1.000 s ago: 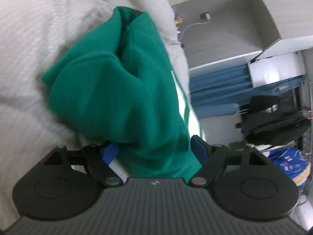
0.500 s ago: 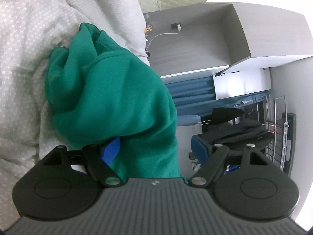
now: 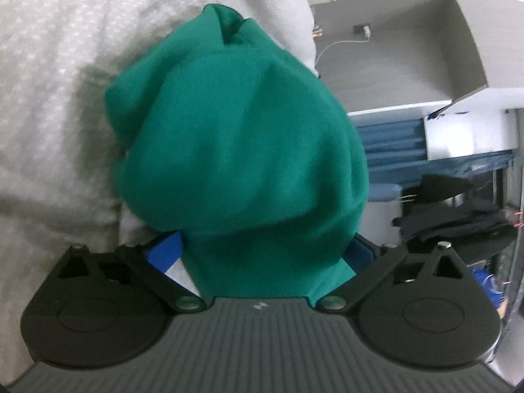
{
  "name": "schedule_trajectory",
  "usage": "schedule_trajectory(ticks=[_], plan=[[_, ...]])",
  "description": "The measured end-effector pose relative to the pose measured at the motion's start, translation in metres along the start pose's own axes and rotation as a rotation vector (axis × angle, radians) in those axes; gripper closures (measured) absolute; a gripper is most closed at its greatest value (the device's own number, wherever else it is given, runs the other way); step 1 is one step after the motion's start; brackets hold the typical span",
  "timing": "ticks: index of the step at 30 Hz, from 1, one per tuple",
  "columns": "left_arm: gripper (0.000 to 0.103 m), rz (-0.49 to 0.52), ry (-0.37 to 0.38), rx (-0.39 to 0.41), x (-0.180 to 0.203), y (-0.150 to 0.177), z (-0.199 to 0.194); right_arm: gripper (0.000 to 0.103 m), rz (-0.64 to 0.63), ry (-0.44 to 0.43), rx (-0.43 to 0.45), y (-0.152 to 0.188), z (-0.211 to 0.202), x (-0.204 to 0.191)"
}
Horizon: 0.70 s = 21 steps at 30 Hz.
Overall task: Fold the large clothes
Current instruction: 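Lift the held hoodie with both grippers and roll it over onto itself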
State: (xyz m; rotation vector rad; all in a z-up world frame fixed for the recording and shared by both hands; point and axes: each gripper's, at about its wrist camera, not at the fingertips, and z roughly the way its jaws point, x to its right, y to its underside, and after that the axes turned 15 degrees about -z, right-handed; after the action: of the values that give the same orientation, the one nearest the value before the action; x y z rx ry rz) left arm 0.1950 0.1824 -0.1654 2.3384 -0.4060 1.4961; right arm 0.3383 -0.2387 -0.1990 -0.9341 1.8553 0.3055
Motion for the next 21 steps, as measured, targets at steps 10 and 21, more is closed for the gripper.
schedule_trajectory(ticks=[10,21], plan=[[0.002,-0.185,0.121,0.036,-0.015,-0.017,0.017,0.0,-0.167,0.022,0.005,-0.003,0.033,-0.027],[0.0,-0.245,0.112,0.107,-0.011,-0.013,0.047,0.058,-0.409,0.045,0.039,-0.006,0.021,-0.064]])
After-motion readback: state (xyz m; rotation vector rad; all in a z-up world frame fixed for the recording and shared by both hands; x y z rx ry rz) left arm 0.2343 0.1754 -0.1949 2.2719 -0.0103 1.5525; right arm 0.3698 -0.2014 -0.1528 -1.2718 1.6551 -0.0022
